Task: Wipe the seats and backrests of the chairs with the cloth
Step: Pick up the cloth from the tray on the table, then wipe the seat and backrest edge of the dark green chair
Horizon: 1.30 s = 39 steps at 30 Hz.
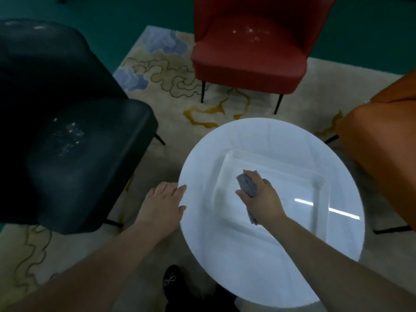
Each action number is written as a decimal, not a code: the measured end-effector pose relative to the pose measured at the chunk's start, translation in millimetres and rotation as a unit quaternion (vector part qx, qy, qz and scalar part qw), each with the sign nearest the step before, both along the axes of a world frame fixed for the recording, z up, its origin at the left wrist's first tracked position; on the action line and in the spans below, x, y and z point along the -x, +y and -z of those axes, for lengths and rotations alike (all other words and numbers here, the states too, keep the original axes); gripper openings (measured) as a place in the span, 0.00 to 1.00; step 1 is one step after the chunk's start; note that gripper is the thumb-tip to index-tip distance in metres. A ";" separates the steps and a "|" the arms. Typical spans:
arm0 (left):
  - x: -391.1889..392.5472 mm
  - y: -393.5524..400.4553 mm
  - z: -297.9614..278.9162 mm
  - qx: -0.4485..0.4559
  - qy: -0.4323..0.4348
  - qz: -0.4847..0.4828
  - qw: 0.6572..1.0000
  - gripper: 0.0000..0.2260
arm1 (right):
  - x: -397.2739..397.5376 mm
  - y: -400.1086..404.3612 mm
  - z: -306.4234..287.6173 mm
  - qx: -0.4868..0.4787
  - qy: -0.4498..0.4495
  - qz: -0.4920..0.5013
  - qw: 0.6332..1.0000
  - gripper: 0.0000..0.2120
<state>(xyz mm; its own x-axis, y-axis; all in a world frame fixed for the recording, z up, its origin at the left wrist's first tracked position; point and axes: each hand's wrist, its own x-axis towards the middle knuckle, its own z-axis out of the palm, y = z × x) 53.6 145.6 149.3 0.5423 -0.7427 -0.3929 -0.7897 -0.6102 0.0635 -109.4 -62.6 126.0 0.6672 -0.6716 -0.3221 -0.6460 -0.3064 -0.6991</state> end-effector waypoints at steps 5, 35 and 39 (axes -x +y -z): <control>-30.0 63.9 -14.5 -0.032 0.007 -0.072 0.997 0.28 | -46.8 42.5 -9.7 0.022 0.017 -0.061 0.998 0.24; -294.5 308.8 44.1 -0.030 0.014 -0.368 0.929 0.30 | -468.9 251.3 43.8 -0.014 -0.032 -0.304 0.952 0.24; -334.0 299.3 61.1 -0.042 0.025 -0.413 0.910 0.29 | -523.4 242.8 59.5 -0.029 -0.030 -0.343 0.938 0.25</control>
<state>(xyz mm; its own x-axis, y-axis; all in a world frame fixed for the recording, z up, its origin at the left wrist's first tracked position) 387.6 444.8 88.2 0.8813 -0.0569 -0.4691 -0.0580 -0.9982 0.0121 414.0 180.2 66.5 0.9543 -0.0596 -0.2927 -0.2691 -0.5966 -0.7561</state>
